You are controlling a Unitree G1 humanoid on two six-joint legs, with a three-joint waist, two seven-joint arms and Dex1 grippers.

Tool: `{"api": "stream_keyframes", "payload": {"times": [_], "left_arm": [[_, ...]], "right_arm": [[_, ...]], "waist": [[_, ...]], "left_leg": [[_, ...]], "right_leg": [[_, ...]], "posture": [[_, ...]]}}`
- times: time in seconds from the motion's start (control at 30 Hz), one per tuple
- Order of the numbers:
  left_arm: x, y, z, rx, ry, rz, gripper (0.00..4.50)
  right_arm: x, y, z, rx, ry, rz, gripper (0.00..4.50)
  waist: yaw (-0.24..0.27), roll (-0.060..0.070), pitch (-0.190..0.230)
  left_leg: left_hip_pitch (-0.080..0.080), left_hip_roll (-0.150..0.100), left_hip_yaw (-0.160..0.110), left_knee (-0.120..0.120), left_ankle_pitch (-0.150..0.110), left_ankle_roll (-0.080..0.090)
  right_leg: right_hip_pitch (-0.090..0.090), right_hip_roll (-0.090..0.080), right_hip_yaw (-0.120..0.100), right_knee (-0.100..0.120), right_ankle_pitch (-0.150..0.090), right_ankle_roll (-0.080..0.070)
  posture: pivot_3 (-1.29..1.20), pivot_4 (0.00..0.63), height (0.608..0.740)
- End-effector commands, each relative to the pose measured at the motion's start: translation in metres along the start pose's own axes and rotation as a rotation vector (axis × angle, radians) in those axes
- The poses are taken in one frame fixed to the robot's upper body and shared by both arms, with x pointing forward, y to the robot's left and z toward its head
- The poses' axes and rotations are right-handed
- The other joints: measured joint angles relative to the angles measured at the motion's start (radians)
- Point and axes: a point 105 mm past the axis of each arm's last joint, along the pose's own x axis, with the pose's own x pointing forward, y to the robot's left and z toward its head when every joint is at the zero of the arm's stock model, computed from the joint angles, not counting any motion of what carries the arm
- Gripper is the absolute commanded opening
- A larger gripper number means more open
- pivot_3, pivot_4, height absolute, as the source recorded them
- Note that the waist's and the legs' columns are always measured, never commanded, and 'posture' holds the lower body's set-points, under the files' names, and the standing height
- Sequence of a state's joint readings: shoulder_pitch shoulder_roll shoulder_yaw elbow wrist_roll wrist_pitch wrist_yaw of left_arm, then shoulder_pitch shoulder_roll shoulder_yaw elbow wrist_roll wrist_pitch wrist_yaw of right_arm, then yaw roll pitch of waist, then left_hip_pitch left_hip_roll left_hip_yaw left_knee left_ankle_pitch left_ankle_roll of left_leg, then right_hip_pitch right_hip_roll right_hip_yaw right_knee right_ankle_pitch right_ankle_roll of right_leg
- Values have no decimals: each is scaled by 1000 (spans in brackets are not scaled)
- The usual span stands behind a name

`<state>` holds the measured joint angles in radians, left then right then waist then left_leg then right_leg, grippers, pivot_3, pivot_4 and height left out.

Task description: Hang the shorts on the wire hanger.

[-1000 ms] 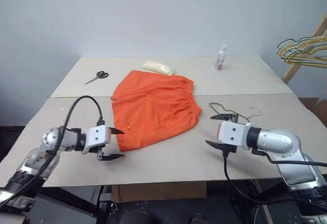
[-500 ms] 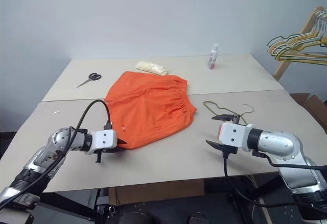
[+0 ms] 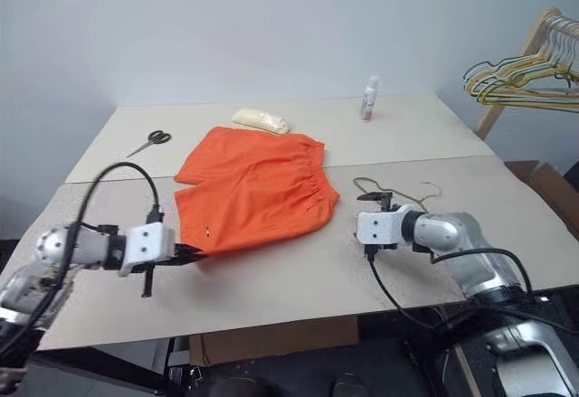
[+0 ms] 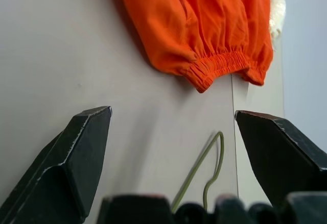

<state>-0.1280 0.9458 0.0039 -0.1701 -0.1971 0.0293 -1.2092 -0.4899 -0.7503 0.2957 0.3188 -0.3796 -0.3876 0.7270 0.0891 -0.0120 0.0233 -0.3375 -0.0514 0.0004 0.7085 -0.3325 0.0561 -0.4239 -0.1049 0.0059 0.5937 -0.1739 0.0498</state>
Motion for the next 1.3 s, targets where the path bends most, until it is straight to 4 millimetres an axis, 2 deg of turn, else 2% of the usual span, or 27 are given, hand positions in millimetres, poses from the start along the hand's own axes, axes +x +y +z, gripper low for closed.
{"api": "stream_keyframes", "payload": {"times": [0.03, 0.13, 0.37, 0.5, 0.6, 0.97, 1.17, 1.3], "left_arm": [[-16, 1, 14, 25, -12, 24, 37], [-23, -3, 17, 15, -7, 31, 37], [-32, -10, 23, -12, -14, 36, 37], [-35, -12, 22, -16, 0, 37, 37], [-35, -13, 22, -20, 4, 40, 0], [-34, -13, 20, -23, 11, 41, 0], [-33, -13, 13, -32, 35, 44, 0], [-31, -25, 9, -67, 37, -11, 0]], "right_arm": [[11, -13, 8, -77, -45, -45, 4500], [23, -16, 15, -90, -86, -62, 4500], [50, -8, 22, -174, -109, -27, 4500], [58, -8, 23, -181, -115, -20, 4500], [59, -6, 21, -172, -115, -6, 3888], [64, -3, 15, -169, -92, 13, 28], [57, -3, 12, -180, -91, 12, 28], [36, 3, 11, -205, -111, 36, 28]], "waist": [[0, 0, 0], [3, 0, 0], [7, 0, 0], [6, 0, 0], [6, 0, 0], [6, 0, 0], [6, 0, 0], [10, 0, 0]], "left_leg": [[0, 0, 0, 0, 0, 0], [1, 0, 0, -1, 1, -1], [2, -2, -1, -5, 3, -6], [3, -2, -2, -9, 5, -9], [5, -1, -2, -13, 6, -11], [5, 0, -2, -14, 7, -11], [5, 0, -2, -14, 7, -12], [5, 0, -3, -14, 7, -11]], "right_leg": [[0, 0, 0, 0, 0, 0], [0, 0, 0, 0, 0, 0], [0, 1, 0, 0, 0, -1], [-1, 3, 0, 1, -1, -3], [-1, 4, 0, 1, -2, -5], [-1, 5, 0, 1, -3, -7], [-1, 5, 0, 1, -3, -7], [-1, 5, -1, 1, -3, -7]], "posture": [[226, 0, 740], [238, 0, 740], [257, 0, 740], [268, 0, 740], [273, 0, 740], [267, 0, 740], [266, 0, 740], [253, 0, 740]]}}
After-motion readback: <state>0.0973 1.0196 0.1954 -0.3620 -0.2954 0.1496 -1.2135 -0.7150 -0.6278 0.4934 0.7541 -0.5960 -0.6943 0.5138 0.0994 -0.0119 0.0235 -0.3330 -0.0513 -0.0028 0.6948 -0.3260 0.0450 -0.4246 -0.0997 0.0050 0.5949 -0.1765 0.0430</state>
